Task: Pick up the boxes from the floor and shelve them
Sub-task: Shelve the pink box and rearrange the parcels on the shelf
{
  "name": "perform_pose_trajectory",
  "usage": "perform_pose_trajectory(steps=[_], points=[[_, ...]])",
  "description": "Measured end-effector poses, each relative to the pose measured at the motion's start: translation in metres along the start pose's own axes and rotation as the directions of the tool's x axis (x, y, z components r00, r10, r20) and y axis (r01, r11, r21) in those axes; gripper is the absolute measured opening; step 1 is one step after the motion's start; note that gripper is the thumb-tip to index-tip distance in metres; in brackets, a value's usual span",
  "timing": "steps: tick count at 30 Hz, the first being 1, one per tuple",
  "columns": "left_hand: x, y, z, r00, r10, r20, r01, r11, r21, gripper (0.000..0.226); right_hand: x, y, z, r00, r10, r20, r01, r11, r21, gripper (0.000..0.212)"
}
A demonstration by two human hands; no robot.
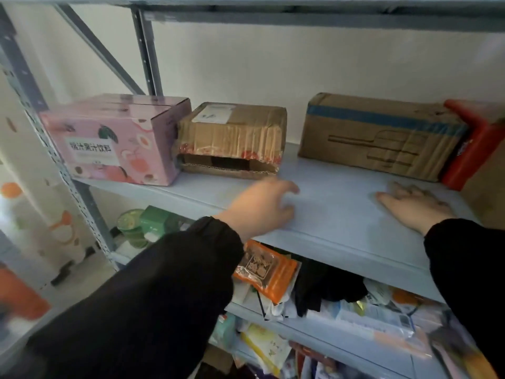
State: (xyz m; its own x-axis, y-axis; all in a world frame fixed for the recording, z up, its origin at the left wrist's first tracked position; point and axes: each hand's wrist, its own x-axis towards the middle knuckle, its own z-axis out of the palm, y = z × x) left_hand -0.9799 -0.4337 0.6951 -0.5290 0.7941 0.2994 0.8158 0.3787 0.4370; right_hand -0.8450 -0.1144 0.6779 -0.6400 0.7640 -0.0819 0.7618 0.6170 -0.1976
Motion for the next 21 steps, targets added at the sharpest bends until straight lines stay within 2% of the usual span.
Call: perform_pose_trajectory(steps=[1, 2, 3, 4, 6, 8, 11, 14, 17, 18, 21], points=[[-0.006, -0.007, -0.017, 0.974, 0.035, -0.226, -0.030, 0.999, 0.024, 0.037, -0.007, -0.002, 0.001, 1.000, -0.018, -0.003, 0.018, 1.000, -0.013, 0.100], [-0.008, -0.015, -0.035, 0.899, 0.058, -0.433, -0.022, 0.996, 0.088, 0.034, -0.013, -0.004, 0.002, 0.999, -0.031, -0.007, 0.031, 0.999, -0.025, 0.100], [-0.006, -0.025, -0.054, 0.811, 0.052, -0.583, 0.030, 0.991, 0.130, 0.036, -0.018, -0.005, 0.002, 0.999, -0.041, -0.011, 0.040, 0.999, -0.034, 0.099], [-0.002, -0.034, -0.072, 0.753, 0.006, -0.657, 0.111, 0.984, 0.136, 0.042, -0.023, -0.006, 0.003, 0.999, -0.050, -0.013, 0.049, 0.998, -0.038, 0.095], [0.012, -0.048, -0.099, 0.754, -0.170, -0.634, 0.295, 0.951, 0.095, 0.053, -0.033, -0.007, 0.004, 0.998, -0.065, -0.007, 0.065, 0.997, -0.037, 0.086], [0.026, -0.065, -0.110, 0.773, -0.347, -0.532, 0.453, 0.888, 0.080, 0.054, -0.043, -0.006, 0.005, 0.996, -0.085, 0.000, 0.085, 0.996, -0.021, 0.081], [0.035, -0.083, -0.108, 0.761, -0.502, -0.411, 0.564, 0.825, 0.036, 0.056, -0.055, -0.004, 0.004, 0.994, -0.104, -0.016, 0.104, 0.995, -0.003, 0.076], [0.044, -0.083, -0.106, 0.705, -0.595, -0.386, 0.610, 0.787, -0.097, 0.055, -0.066, -0.002, 0.002, 0.992, -0.118, -0.033, 0.119, 0.993, 0.022, 0.072], [0.051, -0.090, -0.112, 0.699, -0.632, -0.336, 0.591, 0.774, -0.226, 0.057, -0.068, 0.001, 0.002, 0.991, -0.123, -0.056, 0.126, 0.990, 0.059, 0.072], [0.054, -0.094, -0.114, 0.692, -0.661, -0.290, 0.585, 0.749, -0.311, 0.065, -0.068, 0.001, 0.002, 0.990, -0.123, -0.069, 0.128, 0.989, 0.075, 0.072], [0.076, -0.138, -0.105, 0.648, -0.748, -0.139, 0.553, 0.589, -0.589, 0.102, -0.067, 0.005, 0.003, 0.986, -0.115, -0.122, 0.135, 0.975, 0.175, 0.076]])
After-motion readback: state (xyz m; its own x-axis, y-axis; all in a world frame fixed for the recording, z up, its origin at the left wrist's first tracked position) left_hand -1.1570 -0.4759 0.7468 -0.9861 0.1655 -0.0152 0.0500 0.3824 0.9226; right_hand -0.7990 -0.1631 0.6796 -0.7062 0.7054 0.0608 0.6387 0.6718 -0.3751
